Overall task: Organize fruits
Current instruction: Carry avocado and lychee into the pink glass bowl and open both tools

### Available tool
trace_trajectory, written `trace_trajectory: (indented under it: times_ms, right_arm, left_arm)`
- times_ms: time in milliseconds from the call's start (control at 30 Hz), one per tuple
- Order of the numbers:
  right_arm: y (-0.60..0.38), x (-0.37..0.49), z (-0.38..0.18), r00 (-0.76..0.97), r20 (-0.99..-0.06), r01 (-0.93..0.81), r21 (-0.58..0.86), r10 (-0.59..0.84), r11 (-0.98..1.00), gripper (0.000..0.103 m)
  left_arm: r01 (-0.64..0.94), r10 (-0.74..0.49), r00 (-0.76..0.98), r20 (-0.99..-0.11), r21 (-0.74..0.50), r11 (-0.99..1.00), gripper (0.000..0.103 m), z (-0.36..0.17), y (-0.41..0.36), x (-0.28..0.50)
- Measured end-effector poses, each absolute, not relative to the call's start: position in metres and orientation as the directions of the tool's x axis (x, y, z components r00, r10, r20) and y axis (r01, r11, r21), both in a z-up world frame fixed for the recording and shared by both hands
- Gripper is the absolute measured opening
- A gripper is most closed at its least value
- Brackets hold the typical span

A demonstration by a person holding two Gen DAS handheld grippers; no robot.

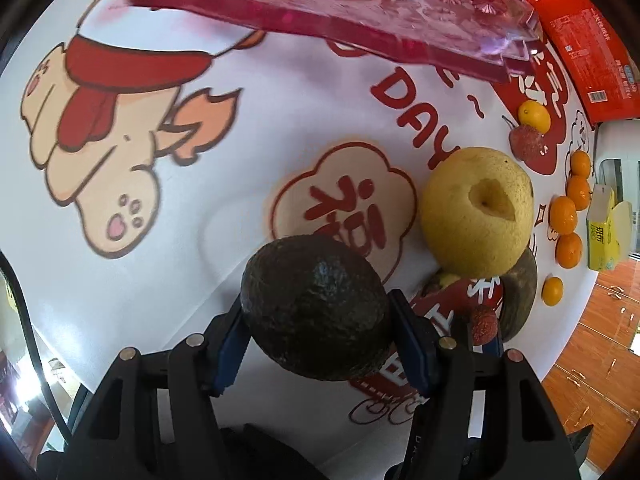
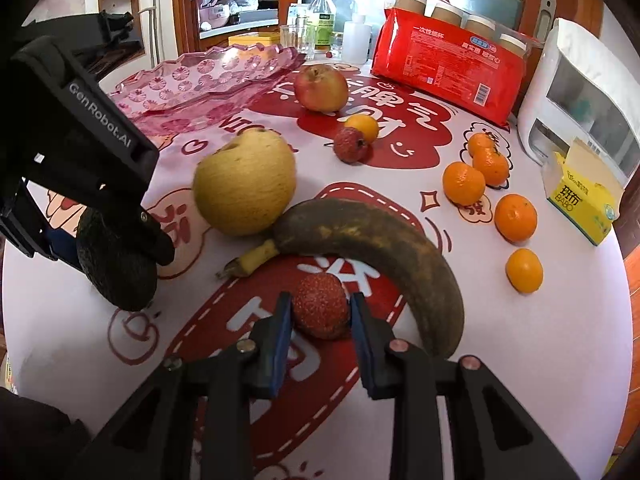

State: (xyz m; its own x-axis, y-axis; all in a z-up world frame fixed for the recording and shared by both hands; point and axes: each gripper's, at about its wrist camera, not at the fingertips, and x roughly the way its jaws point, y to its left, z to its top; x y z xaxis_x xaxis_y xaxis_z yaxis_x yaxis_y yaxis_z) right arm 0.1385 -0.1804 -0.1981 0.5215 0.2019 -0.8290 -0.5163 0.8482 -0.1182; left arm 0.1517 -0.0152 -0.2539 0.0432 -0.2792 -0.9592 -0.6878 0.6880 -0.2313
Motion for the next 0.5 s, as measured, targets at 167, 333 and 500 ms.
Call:
trace_trajectory:
  times_ms: [167, 333, 500]
  right_arm:
    - [-0.172, 0.121, -0.192, 0.509, -0.833, -0.531, -0.107, 0.215, 0.841, 0.028]
    - [-0.152, 0.105, -0.184, 0.491, -0.835, -0.553, -0.078, 0.249, 0.83, 0.028]
    - [-0.13, 0.094, -0.171, 0.469, -0.827, -0.544, 0.005, 0.309, 0.839, 0.028]
  left_arm:
    - [-0.674, -0.247, 0.081, -0.966, -0.235, 0.7, 0.063, -0.236, 0.002, 0.133]
    - [-0.681, -0.208, 0.117, -0.971, -0.231, 0.695, 0.063, -0.208, 0.032, 0.114]
    - [-0.69, -0.173, 0.151, -0.973, -0.229, 0.687, 0.064, -0.173, 0.072, 0.101]
